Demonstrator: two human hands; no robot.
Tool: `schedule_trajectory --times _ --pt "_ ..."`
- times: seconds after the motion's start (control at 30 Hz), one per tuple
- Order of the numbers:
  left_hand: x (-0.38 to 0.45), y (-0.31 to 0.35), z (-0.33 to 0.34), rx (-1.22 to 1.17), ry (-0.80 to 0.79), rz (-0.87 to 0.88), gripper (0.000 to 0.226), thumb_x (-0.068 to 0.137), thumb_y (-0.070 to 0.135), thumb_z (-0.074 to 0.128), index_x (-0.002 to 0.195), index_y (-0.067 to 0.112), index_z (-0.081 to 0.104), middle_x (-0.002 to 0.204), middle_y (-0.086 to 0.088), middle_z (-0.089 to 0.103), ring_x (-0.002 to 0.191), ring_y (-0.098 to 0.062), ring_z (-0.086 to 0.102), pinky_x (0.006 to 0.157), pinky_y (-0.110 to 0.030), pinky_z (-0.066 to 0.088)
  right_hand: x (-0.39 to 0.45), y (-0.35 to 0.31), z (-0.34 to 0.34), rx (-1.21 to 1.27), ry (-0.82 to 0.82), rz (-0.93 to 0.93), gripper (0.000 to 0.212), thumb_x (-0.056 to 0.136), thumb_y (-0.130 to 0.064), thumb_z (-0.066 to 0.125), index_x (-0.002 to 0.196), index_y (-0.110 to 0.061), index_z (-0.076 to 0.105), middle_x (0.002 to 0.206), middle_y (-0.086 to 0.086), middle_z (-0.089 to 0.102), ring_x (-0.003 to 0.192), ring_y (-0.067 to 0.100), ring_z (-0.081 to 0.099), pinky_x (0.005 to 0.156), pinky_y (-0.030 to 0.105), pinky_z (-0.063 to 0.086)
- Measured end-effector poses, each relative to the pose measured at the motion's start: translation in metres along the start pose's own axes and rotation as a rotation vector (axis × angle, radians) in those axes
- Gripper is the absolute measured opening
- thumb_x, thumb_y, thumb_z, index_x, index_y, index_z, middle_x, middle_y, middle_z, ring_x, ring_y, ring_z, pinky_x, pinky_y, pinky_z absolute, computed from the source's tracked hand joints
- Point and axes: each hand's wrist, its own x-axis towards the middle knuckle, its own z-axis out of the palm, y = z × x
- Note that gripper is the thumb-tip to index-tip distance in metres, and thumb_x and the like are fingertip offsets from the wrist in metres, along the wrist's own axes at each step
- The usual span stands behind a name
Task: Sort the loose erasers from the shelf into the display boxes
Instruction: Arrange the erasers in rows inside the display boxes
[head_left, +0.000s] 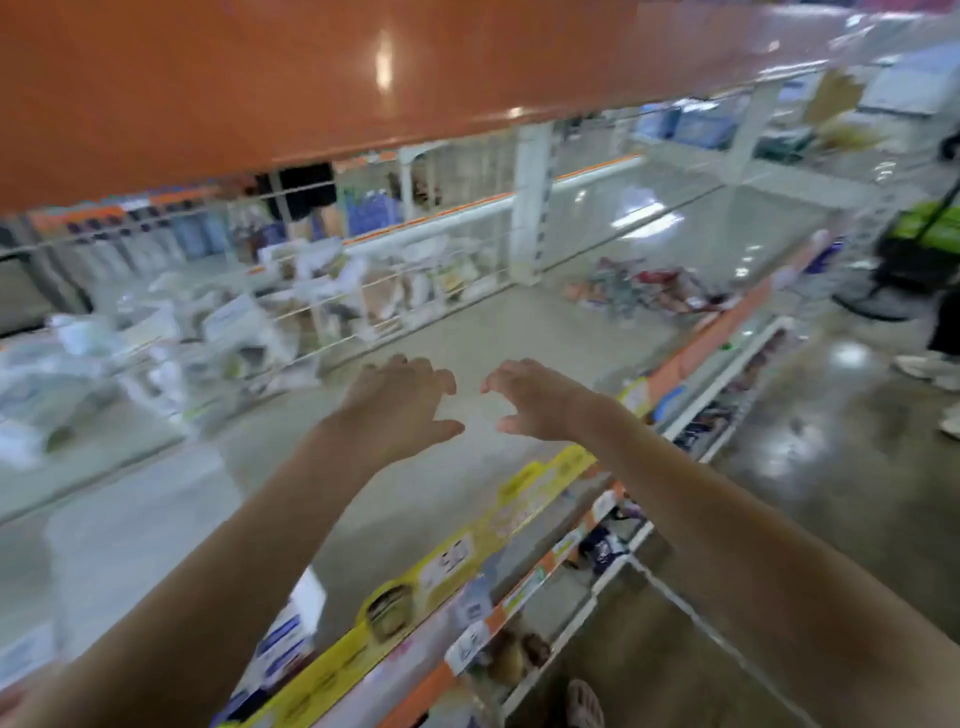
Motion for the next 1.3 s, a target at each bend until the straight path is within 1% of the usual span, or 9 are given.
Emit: schedule_trajectory --times 0.2,0.27,0.43,0.53,0.63,0.87,1.0,1.17,1.3 --pt "0.120 0.084 0.011 -0.061 -0.078 0.095 0.051 0.089 0.050 0.050 0.134 0.027 0.041 0.135 -0.004 0.044 0.125 -0.025 0.040 0.099 -0.038 0.035 -0.008 0.137 0.006 0.043 -0.015 0.215 0.055 0.089 -0.025 0.058 0.140 -0.019 0.038 0.142 0.007 0.036 0.132 0.026 0.033 0.110 0.036 0.028" --pt "0.144 0.098 0.018 -0.084 -0.091 0.099 0.050 0.090 0.048 0.050 0.135 0.026 0.042 0.134 -0.005 0.045 0.124 -0.025 0.041 0.097 -0.038 0.037 -0.009 0.160 0.010 0.059 -0.037 0.244 0.051 0.090 -0.023 0.056 0.138 -0.019 0.039 0.142 0.008 0.036 0.133 0.025 0.033 0.110 0.034 0.025" --pt "0.225 0.130 0.033 -0.086 -0.089 0.048 0.048 0.092 0.043 0.050 0.135 0.023 0.042 0.133 -0.004 0.047 0.122 -0.025 0.044 0.095 -0.037 0.039 -0.006 0.220 0.009 0.127 -0.074 0.178 0.037 0.092 -0.028 0.055 0.128 -0.019 0.053 0.134 0.007 0.047 0.127 0.023 0.040 0.106 0.032 0.029" --pt "0.265 0.135 0.037 -0.103 -0.083 -0.004 0.046 0.092 0.040 0.050 0.134 0.024 0.043 0.133 -0.005 0.048 0.121 -0.025 0.045 0.095 -0.037 0.039 -0.005 0.235 0.009 0.186 -0.058 0.105 0.026 0.091 -0.022 0.056 0.114 -0.013 0.065 0.119 0.006 0.060 0.112 0.021 0.054 0.095 0.027 0.039" --pt "0.296 0.139 0.042 -0.094 -0.063 -0.045 0.045 0.092 0.035 0.050 0.134 0.022 0.044 0.133 -0.007 0.048 0.120 -0.026 0.046 0.093 -0.036 0.041 -0.001 0.247 0.010 0.252 -0.058 0.004 0.019 0.088 -0.013 0.058 0.102 -0.007 0.070 0.104 0.007 0.069 0.096 0.020 0.062 0.085 0.027 0.045" --pt "0.336 0.138 0.057 -0.134 -0.042 -0.119 0.047 0.093 0.022 0.049 0.139 0.023 0.039 0.137 -0.006 0.043 0.120 -0.027 0.046 0.090 -0.039 0.043 0.007 0.267 0.008 0.385 -0.107 -0.097 0.012 0.086 -0.015 0.063 0.095 -0.012 0.069 0.096 0.000 0.068 0.083 0.007 0.056 0.079 0.021 0.044" --pt "0.345 0.135 0.067 -0.162 0.004 -0.137 0.051 0.093 0.019 0.047 0.142 0.022 0.034 0.141 -0.006 0.038 0.122 -0.028 0.042 0.089 -0.041 0.044 0.010 0.269 0.007 0.438 -0.131 -0.125 0.007 0.086 -0.014 0.062 0.092 -0.015 0.066 0.086 -0.012 0.059 0.081 0.002 0.051 0.073 0.013 0.038" --pt "0.345 0.133 0.078 -0.212 0.109 -0.147 0.043 0.094 0.023 0.047 0.136 0.019 0.039 0.132 -0.008 0.048 0.117 -0.028 0.046 0.088 -0.040 0.044 0.011 0.269 0.010 0.507 -0.115 -0.129 0.004 0.085 -0.013 0.062 0.088 -0.015 0.065 0.090 -0.006 0.064 0.081 0.004 0.054 0.072 0.012 0.041" --pt "0.348 0.133 0.080 -0.261 0.121 -0.189 0.040 0.094 0.030 0.048 0.131 0.016 0.044 0.124 -0.010 0.052 0.114 -0.028 0.047 0.087 -0.040 0.044 0.013 0.267 0.008 0.519 -0.171 -0.125 0.013 0.088 -0.017 0.061 0.098 -0.014 0.067 0.100 -0.005 0.065 0.084 0.000 0.051 0.069 0.003 0.036"
